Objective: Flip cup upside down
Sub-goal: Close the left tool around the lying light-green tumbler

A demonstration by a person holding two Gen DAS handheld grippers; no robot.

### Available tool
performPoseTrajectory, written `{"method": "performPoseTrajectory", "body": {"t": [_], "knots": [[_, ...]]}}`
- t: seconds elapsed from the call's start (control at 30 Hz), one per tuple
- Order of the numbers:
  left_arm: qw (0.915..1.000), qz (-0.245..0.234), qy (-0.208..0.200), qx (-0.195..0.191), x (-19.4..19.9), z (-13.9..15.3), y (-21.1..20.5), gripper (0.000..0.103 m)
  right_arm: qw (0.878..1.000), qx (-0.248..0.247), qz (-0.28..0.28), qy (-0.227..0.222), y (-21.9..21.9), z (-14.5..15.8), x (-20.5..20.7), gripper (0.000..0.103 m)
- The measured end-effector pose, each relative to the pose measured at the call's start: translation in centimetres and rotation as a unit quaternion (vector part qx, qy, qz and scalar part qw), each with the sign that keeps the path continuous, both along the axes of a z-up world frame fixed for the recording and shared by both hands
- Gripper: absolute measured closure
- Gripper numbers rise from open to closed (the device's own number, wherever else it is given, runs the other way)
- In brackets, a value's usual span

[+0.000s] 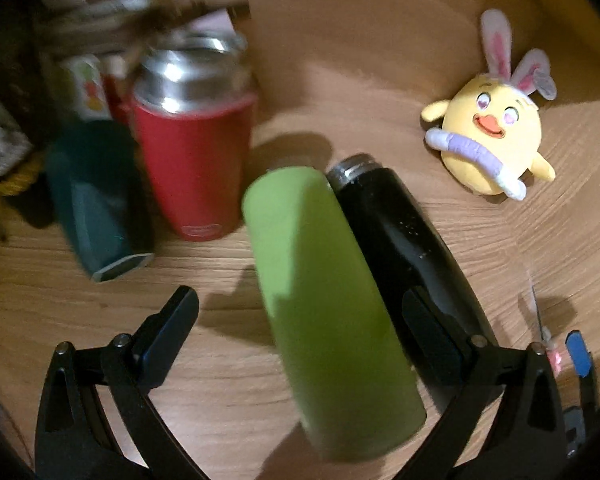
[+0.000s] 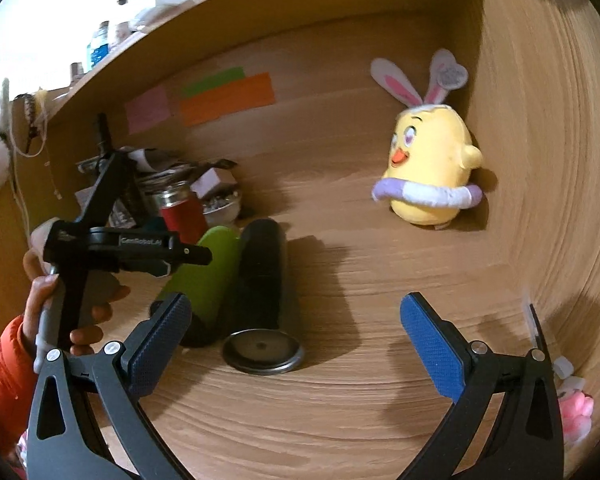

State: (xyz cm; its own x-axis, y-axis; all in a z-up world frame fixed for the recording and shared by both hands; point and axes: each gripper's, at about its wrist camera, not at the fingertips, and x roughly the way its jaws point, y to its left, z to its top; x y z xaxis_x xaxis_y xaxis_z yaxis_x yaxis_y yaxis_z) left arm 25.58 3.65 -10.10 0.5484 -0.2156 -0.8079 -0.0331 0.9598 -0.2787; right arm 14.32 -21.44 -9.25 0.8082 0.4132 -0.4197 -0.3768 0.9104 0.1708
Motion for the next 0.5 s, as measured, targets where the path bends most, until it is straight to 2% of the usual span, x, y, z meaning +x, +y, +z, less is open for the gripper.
{"method": "performPoseTrajectory", "body": {"t": [0.03,0.2,0.5], "knots": [[0.9999,-0.006,0.009,-0.005,0.4,-0.5,-0.1,0.019,1.0,0.001,-0.002,0.002,-0.2,-0.1,0.1,0.0],[0.9981,-0.015,0.041,-0.045,1.5,-2.2,-0.3,0.029,1.0,0.008,-0.006,0.01,-0.6,-0.5,0.7,0.0],[0.9974,0.0,0.035,-0.064,-1.7,-1.9,0.4,0.037,1.0,0.002,-0.003,0.002,-0.1,-0.2,-0.2,0.0]]}}
